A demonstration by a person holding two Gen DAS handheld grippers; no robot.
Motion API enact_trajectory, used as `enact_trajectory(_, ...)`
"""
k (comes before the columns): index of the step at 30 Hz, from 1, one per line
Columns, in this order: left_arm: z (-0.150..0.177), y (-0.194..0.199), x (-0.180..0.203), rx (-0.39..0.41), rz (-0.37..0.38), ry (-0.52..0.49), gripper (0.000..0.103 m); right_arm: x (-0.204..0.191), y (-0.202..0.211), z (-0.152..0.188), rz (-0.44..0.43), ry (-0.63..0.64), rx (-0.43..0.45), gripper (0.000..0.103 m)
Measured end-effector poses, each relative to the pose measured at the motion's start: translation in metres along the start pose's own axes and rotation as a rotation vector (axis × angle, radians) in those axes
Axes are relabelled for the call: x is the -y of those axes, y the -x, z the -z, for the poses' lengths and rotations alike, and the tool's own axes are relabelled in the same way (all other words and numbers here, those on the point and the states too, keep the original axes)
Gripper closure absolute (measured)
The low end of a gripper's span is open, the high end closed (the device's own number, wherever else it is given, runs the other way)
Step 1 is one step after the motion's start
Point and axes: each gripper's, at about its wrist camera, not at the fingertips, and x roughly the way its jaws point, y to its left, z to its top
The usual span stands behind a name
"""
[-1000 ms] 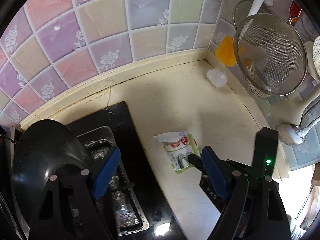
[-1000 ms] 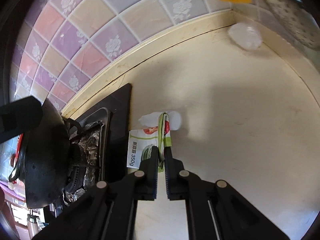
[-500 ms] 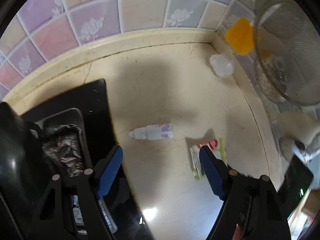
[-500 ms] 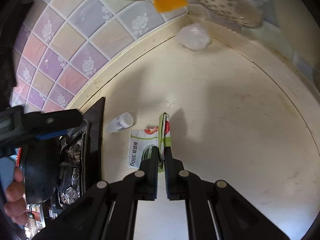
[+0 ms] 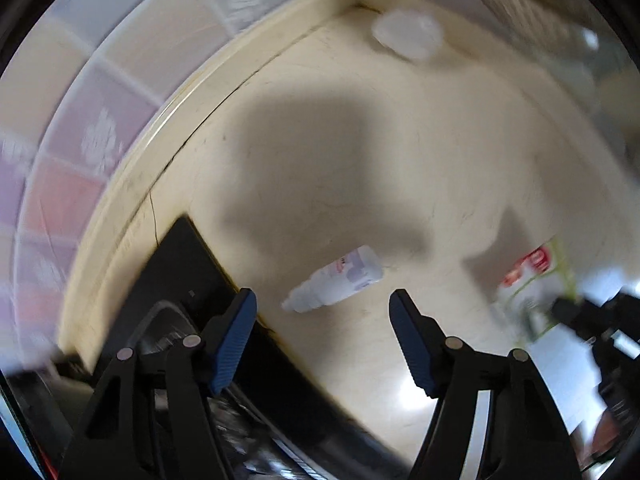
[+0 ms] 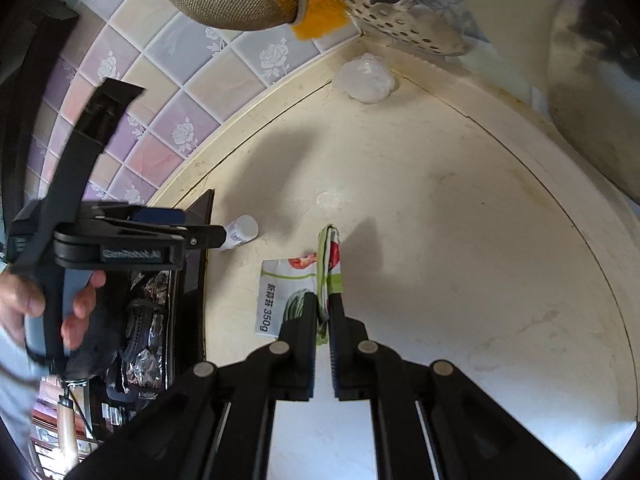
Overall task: Collect trash
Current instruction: 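Grasp the green-and-white packet with the right tool while the left tool grasps the white dropper bottle, then carry the bottle and packet down to the trash bin and open both tools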
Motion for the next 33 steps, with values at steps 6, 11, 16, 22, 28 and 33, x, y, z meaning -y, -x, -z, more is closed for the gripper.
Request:
enact_trajectory(6, -0.011, -0.017, 0.013, -0.051, 0.004, -0.124, 0.038, 0.007, -0.003, 0.001, -0.001, -0.018, -0.003, 0.098)
enact_trajectory(11, -0.021, -0.030, 0.015, -0.086, 0.023, -0.148, 0.054, 0.013, -0.005, 0.002, -0.002, -0.032, -0.006, 0.098)
enact_trajectory(16, -0.028, -0.045, 0.006, -0.134, 0.046, -0.074, 0.063, 0.018, -0.001, 0.004, 0.005, -0.046, 0.004, 0.098)
enact_trajectory(22, -0.031, -0.048, -0.009, -0.174, 0.139, 0.054, 0.067, 0.024, 0.002, 0.009, 0.010, -0.059, 0.001, 0.098)
enact_trajectory(28, -0.021, -0.047, -0.016, -0.199, 0.174, 0.145, 0.067, 0.025, 0.003, 0.015, 0.001, -0.060, -0.008, 0.098)
enact_trajectory(33, -0.006, -0.043, -0.018, -0.182, 0.186, 0.221, 0.081, 0.020, 0.010, 0.022, -0.013, -0.050, -0.011, 0.098)
